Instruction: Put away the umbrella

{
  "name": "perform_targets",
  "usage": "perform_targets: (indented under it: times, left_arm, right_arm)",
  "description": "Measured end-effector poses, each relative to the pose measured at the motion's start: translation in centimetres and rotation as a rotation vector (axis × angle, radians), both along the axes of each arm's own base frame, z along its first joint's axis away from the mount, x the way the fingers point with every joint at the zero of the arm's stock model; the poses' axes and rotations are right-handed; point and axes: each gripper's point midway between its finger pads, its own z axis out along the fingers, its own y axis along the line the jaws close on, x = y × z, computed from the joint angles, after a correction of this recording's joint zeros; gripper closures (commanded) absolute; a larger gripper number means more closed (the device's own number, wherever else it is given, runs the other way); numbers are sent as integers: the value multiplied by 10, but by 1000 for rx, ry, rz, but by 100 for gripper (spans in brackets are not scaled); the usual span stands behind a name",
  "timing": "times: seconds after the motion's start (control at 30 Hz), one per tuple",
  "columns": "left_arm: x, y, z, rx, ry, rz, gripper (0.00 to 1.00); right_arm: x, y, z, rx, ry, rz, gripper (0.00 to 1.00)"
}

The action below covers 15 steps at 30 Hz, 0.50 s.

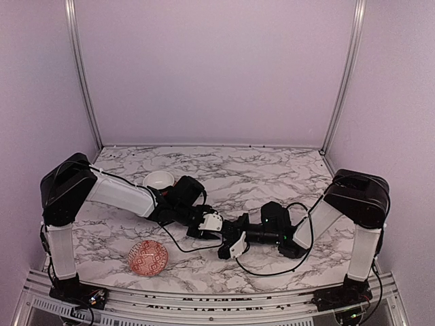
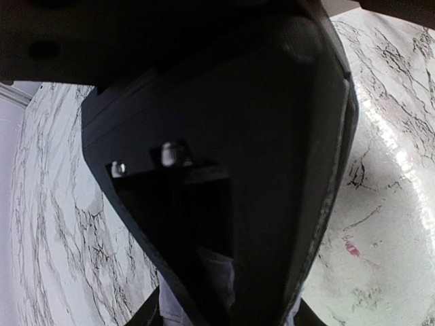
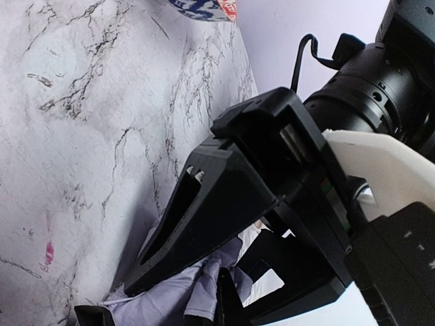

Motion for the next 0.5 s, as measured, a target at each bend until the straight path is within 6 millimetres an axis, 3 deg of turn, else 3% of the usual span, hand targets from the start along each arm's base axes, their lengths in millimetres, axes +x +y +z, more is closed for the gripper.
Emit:
perform_targets:
  times: [0.07,0.1,0.27,0.5]
  left_arm:
    - [0,0,0,0,1,1,96]
    - [0,0,0,0,3,3,100]
    - [2,0,0,4,14,27,100]
    - [7,0,1,-16,52,102,100]
  right_arm:
    - [0,0,0,1,0,-1,96]
    - [0,0,1,2,-3,-2,93]
    - [5,-1,7,20,-34,-25,67]
    - [7,-9,16,43,-72,-64,49]
